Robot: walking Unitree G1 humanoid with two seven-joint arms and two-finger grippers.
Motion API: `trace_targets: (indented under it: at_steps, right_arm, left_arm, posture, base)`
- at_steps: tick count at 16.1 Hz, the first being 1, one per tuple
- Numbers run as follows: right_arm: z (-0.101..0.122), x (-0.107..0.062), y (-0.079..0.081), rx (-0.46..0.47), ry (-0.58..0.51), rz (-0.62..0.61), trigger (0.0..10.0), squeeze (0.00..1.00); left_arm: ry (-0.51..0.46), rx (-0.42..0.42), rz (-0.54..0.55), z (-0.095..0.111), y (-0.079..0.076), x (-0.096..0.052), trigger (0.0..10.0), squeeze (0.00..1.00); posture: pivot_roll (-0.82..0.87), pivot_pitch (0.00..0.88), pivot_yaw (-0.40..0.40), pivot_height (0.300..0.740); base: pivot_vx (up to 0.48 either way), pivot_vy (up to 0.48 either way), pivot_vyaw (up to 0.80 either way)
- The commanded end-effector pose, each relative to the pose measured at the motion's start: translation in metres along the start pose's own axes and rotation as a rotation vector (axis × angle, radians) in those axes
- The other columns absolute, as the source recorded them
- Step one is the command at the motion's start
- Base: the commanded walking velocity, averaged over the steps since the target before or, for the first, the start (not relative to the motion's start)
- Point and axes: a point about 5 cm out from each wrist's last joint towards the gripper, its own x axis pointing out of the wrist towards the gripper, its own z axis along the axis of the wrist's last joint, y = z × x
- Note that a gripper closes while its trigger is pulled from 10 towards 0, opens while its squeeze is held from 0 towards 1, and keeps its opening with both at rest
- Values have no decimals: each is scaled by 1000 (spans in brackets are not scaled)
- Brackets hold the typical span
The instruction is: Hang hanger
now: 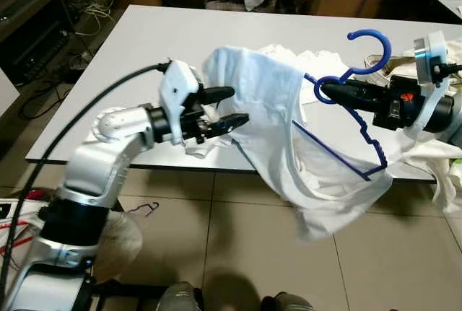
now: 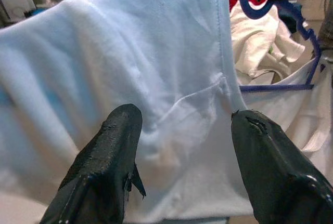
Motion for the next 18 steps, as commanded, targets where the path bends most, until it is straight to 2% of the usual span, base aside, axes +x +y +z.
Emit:
trace_targets:
  at_steps: [1,4,9,11,13,17,18]
  right_arm:
    - [9,1,0,-35,-11,4,10000,0]
    - [7,5,4,-27,-19,27,10000,0]
    - [4,4,5,-18,-15,41,10000,0]
    - [3,7,6,-13,-16,52,10000,0]
    - [2,10,8,-10,-19,67,10000,0]
    - [2,15,10,-8,-27,78,10000,0]
    - [1,15,10,-9,-28,78,10000,0]
  left_arm:
    - [22,13,5,-4,-3,4,10000,0]
    - [60,4,75,-15,-1,8,10000,0]
    - [110,17,183,-21,12,0,10000,0]
    - [53,-44,204,-19,12,3,10000,0]
    - [-11,-135,305,-21,17,13,10000,0]
    - [-17,-179,346,-23,18,22,9843,0]
    - [-26,-181,340,-21,19,23,0,0]
  posture:
    - [-101,0,-10,740]
    - [-108,0,-1,740]
    - [-105,0,-2,740]
    - [-100,0,-6,740]
    - [-100,0,-6,740]
    - [-99,0,-4,740]
    - [-102,0,2,740]
  base:
    - [0,0,0]
    - [0,0,0]
    - [0,0,0]
    - [0,0,0]
    - [0,0,0]
    - [0,0,0]
    - [0,0,0]
